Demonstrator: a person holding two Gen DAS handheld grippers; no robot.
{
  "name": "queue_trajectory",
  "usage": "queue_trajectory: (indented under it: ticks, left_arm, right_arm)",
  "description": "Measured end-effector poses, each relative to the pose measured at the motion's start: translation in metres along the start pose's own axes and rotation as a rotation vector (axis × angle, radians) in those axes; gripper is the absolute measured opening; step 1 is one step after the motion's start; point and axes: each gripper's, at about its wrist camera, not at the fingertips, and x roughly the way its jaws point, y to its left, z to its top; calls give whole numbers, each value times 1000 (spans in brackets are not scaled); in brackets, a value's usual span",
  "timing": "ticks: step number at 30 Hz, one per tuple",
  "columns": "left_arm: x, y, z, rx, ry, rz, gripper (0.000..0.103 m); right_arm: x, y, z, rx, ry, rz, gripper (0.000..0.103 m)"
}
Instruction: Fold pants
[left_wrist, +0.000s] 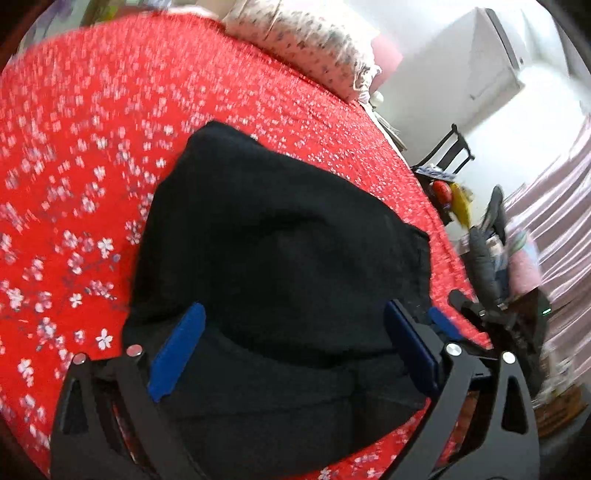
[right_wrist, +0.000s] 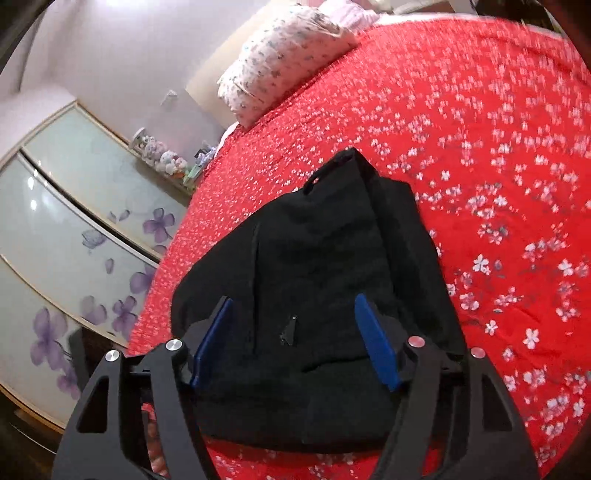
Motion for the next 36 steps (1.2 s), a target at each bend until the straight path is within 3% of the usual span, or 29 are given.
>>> queue_trajectory:
  ticks: [3, 6, 9, 13, 18, 22, 27, 36]
  left_arm:
    - [-19, -23, -20, 128, -62, 117, 101]
    - [-43, -43, -42, 256, -134, 185, 101]
    - [-69, -51, -65, 322, -207, 212, 101]
    - [-98, -57, -98, 354, -260, 258, 101]
    - [-112, -49, -130, 332, -182, 290, 101]
    - [-107, -46, -145, 341, -107, 363, 101]
    - [-104, -44, -153, 322, -75, 347, 101]
    - [-92, -50, -157, 328, -35, 382, 101]
  right_arm:
    - [-19, 24, -9, -79, -57, -82, 72]
    - [-44, 50, -25, -216, -149, -184, 81]
    - [-62, 67, -45, -304, -212, -270, 92]
    - [-67, 72, -73, -346, -203, -338, 99]
    - [-70, 87, -116, -429, -181, -432, 102]
    - [-63, 96, -147, -496, -143, -527, 102]
    - [-60, 94, -166, -494, -92, -535, 102]
    - [-60, 84, -166, -419, -64, -535, 102]
